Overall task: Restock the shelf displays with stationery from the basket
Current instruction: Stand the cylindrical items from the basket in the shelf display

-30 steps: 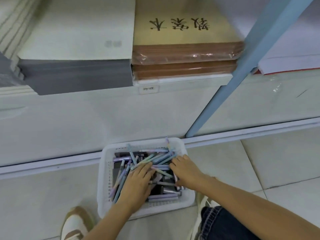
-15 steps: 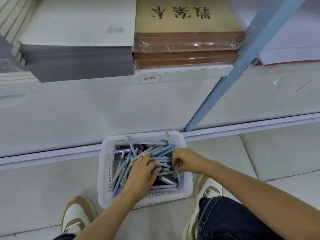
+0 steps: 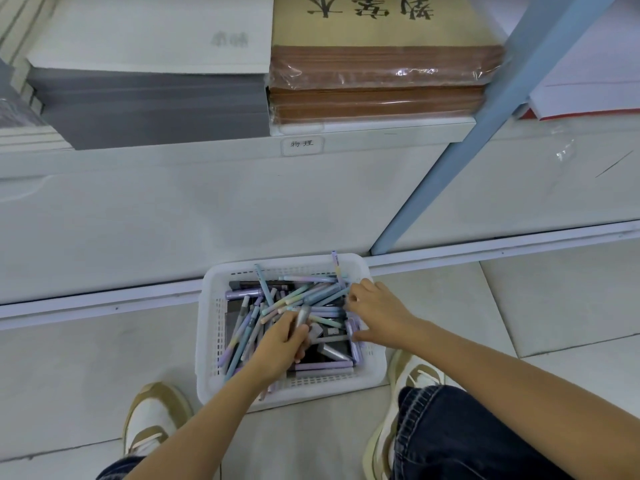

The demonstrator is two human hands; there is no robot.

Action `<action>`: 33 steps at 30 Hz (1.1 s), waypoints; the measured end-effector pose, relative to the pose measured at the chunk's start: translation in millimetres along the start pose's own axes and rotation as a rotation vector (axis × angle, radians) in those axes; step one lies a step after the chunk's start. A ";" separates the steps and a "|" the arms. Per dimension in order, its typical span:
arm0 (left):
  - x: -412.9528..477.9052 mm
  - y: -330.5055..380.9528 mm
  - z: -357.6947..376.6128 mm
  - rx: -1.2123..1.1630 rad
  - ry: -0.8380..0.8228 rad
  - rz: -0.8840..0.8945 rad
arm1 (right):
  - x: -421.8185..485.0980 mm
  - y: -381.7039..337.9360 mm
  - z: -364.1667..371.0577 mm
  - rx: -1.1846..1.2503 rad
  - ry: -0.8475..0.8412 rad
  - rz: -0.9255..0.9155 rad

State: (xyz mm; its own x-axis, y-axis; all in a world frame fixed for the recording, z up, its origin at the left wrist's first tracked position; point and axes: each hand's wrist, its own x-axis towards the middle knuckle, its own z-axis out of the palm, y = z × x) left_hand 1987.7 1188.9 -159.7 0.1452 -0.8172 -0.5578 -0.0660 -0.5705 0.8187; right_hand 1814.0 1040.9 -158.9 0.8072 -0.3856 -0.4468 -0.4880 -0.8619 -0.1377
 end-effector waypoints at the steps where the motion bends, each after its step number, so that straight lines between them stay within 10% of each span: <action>1: -0.7 -2.4 -0.7 -0.005 0.000 -0.007 | -1.2 -3.1 7.8 -0.066 -0.003 -0.021; 7: -1.8 -2.8 -1.6 -0.044 -0.028 -0.017 | 0.7 -3.1 12.2 0.082 0.078 -0.068; 15: -0.6 0.7 2.7 -0.183 -0.053 -0.061 | 2.7 -12.1 -19.6 1.084 0.062 0.064; 20: 2.3 4.2 1.3 -0.491 -0.022 -0.144 | 14.4 -34.3 -22.9 1.297 0.127 0.126; 30: -5.1 -6.0 -8.2 -0.375 0.107 -0.074 | 12.0 -57.1 30.5 0.552 -0.015 0.100; 33: -4.0 -10.9 -10.5 -0.394 0.122 -0.129 | 16.1 -55.5 22.8 0.651 0.049 0.087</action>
State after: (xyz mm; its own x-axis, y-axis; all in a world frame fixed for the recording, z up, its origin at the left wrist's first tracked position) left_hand 1998.2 1199.2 -165.0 0.2449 -0.7122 -0.6579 0.3388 -0.5729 0.7463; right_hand 1846.4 1090.0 -178.7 0.7628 -0.4726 -0.4414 -0.6405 -0.4579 -0.6165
